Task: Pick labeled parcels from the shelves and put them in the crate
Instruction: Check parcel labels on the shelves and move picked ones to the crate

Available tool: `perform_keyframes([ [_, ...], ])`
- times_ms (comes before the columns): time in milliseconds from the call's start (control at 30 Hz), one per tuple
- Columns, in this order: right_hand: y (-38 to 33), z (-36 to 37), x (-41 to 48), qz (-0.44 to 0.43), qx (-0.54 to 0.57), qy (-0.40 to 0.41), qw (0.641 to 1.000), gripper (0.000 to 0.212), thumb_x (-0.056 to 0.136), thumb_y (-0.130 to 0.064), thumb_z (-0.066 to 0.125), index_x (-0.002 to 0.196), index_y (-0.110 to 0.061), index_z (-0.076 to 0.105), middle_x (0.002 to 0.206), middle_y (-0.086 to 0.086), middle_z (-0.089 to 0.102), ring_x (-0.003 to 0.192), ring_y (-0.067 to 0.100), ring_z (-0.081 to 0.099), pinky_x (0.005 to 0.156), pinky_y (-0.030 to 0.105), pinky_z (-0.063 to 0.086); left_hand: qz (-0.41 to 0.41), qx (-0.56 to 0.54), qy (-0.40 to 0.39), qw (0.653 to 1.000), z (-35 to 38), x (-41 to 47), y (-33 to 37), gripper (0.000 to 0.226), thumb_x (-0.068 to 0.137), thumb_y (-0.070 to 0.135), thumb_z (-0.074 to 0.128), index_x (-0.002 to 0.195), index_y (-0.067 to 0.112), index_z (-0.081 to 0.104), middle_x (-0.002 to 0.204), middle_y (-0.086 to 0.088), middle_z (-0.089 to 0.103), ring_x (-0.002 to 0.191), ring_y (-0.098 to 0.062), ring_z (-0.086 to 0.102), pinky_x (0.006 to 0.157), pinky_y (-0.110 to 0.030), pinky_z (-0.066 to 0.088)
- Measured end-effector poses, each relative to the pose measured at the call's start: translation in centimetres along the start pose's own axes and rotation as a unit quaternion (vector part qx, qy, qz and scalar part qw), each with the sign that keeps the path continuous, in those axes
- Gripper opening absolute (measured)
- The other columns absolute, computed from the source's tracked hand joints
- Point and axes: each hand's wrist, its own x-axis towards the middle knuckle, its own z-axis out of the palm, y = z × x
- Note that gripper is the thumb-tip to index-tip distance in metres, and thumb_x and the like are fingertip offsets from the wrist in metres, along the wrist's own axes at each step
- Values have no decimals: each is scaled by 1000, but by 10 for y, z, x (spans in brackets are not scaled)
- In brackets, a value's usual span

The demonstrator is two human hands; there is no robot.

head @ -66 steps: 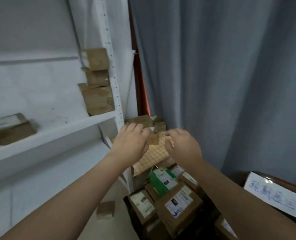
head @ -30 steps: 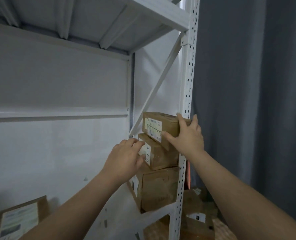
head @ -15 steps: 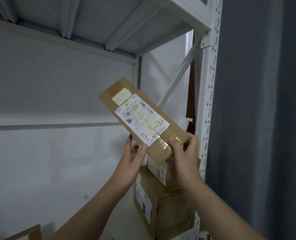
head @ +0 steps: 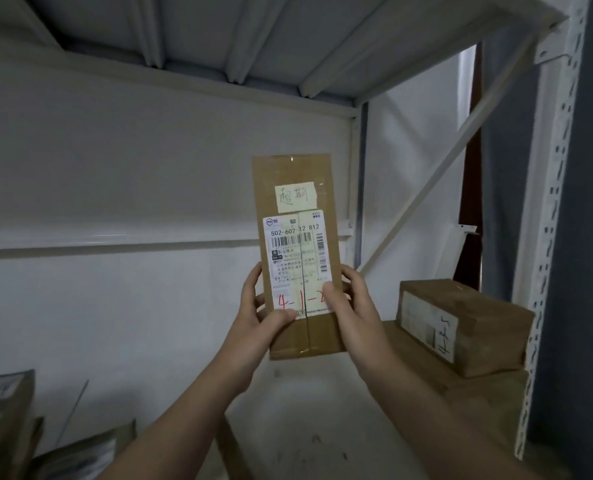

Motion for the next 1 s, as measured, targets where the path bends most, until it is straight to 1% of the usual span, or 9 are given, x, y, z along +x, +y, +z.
perform_keyframes([
  [133, 5, 13, -5, 13, -7, 5, 1000, 22, 97, -33, 50, 109, -50, 45, 112, -17, 62, 107, 6, 61, 89, 29, 53, -10, 19, 4, 1000, -12, -6, -1, 72, 87, 24, 66, 132, 57, 20, 126, 9, 51, 112, -13, 56, 68, -18, 53],
  [367, 1, 21, -4, 12, -22, 6, 1000, 21, 97, -35, 51, 109, -49, 44, 115, -15, 61, 106, 8, 61, 92, 34, 53, -15, 12, 8, 1000, -18, -9, -1, 74, 87, 29, 67, 136, 55, 18, 130, 10, 49, 114, -13, 54, 70, -20, 54],
  [433, -1, 22, -5, 6, -19, 7, 1000, 21, 97, -33, 51, 109, -48, 44, 115, -13, 61, 107, 9, 61, 90, 32, 54, -15, 10, 10, 1000, -19, -11, 0, 73, 88, 25, 64, 136, 55, 18, 131, 10, 49, 114, -13, 54, 69, -19, 54],
  [533, -6, 17, -9, 1, -12, 25, 1000, 22, 97, -29, 51, 111, -43, 43, 119, -7, 60, 107, 11, 60, 79, 21, 54, -11, 11, 0, 1000, -13, -14, 2, 72, 89, 22, 62, 138, 52, 18, 130, 10, 49, 113, -12, 55, 69, -18, 54],
  [667, -18, 0, -22, 6, 2, 53, 999, 23, 96, -26, 52, 106, -45, 44, 119, -4, 62, 106, 12, 62, 82, 29, 56, 12, 14, -15, 1000, 10, -20, 10, 68, 92, 17, 58, 137, 50, 20, 130, 10, 50, 113, -11, 55, 75, -19, 54],
  [733, -27, -18, -31, 4, 3, 70, 998, 23, 96, -25, 52, 110, -42, 43, 114, -4, 63, 98, 6, 64, 75, 23, 56, 21, -5, -30, 999, 30, -24, 15, 65, 93, 16, 56, 137, 49, 22, 130, 10, 52, 113, -10, 56, 77, -20, 54],
  [833, -44, -51, -50, -3, -1, 99, 995, 26, 96, -24, 51, 118, -36, 41, 108, -8, 64, 88, -2, 65, 65, 14, 52, 36, -31, -58, 997, 70, -36, 28, 57, 92, 30, 54, 138, 47, 25, 128, 13, 54, 106, -2, 60, 74, -16, 53],
  [900, -57, -77, -66, -14, -17, 117, 993, 26, 96, -23, 52, 116, -35, 41, 103, -11, 64, 87, -4, 65, 67, 14, 52, 52, -49, -76, 995, 100, -46, 37, 61, 85, 42, 52, 140, 42, 26, 125, 15, 56, 102, 2, 62, 71, -13, 51],
  [1000, -78, -120, -97, -16, -36, 148, 988, 26, 96, -22, 52, 119, -30, 41, 100, -12, 65, 88, -4, 66, 69, 14, 52, 63, -70, -102, 990, 150, -64, 48, 70, 76, 51, 54, 140, 39, 29, 124, 14, 57, 104, 0, 62, 72, -14, 52],
])
